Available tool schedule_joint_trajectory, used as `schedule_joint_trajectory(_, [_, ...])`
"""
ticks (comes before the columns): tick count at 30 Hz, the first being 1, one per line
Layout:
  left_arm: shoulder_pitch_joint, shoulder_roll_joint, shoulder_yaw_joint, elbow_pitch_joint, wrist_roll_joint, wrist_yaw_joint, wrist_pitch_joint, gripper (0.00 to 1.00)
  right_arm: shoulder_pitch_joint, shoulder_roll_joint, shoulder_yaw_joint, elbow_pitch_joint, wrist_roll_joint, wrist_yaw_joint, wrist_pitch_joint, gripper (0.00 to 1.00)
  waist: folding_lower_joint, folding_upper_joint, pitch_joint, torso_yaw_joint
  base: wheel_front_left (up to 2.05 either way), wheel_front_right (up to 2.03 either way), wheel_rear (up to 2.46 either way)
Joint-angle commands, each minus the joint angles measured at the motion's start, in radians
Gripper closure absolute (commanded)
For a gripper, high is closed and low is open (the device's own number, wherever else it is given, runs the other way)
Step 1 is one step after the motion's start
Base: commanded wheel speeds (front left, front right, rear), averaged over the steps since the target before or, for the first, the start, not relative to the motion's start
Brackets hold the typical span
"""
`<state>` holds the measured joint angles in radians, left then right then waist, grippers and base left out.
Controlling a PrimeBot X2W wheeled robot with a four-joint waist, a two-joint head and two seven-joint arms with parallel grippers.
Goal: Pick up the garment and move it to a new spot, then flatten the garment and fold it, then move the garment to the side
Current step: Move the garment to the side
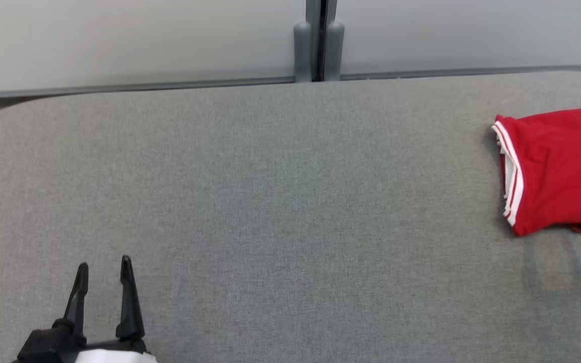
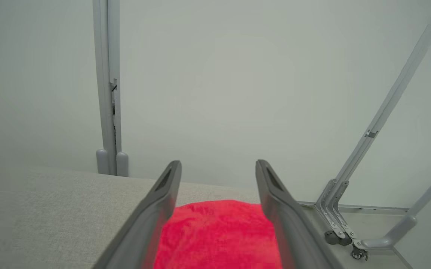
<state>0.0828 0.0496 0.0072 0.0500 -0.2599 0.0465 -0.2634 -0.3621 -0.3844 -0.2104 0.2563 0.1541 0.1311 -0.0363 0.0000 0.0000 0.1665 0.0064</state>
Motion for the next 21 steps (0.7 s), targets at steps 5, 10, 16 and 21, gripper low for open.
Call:
schedule_joint_trajectory(5, [0.094, 0.003, 0.043, 0.011, 0.037, 0.021, -0.001, 0.00, 0.274, 0.147, 0.051, -0.115, -0.028, -0.001, -0.134, 0.00, 0.0000, 0.0000, -0.170, -0.028, 0.00, 0.00, 0.00])
schedule_joint_trajectory(10, [0.124, 0.003, 0.035, 0.026, 0.063, 0.011, -0.001, 0.00, 0.454, 0.249, 0.063, -0.132, -0.073, 0.000, -0.214, 0.00, 0.0000, 0.0000, -0.202, -0.006, 0.00, 0.00, 0.00])
schedule_joint_trajectory(16, [0.131, 0.003, 0.023, 0.045, 0.065, -0.005, -0.001, 0.00, 0.528, 0.304, 0.086, -0.117, -0.115, -0.001, -0.231, 0.00, 0.0000, 0.0000, -0.209, -0.006, 0.00, 0.00, 0.00])
schedule_joint_trajectory(21, [0.132, -0.007, 0.019, 0.068, 0.058, -0.012, 0.003, 1.00, 0.530, 0.326, 0.102, -0.100, -0.108, 0.000, -0.219, 1.00, 0.0000, 0.0000, -0.209, -0.007, 0.00, 0.00, 0.00])
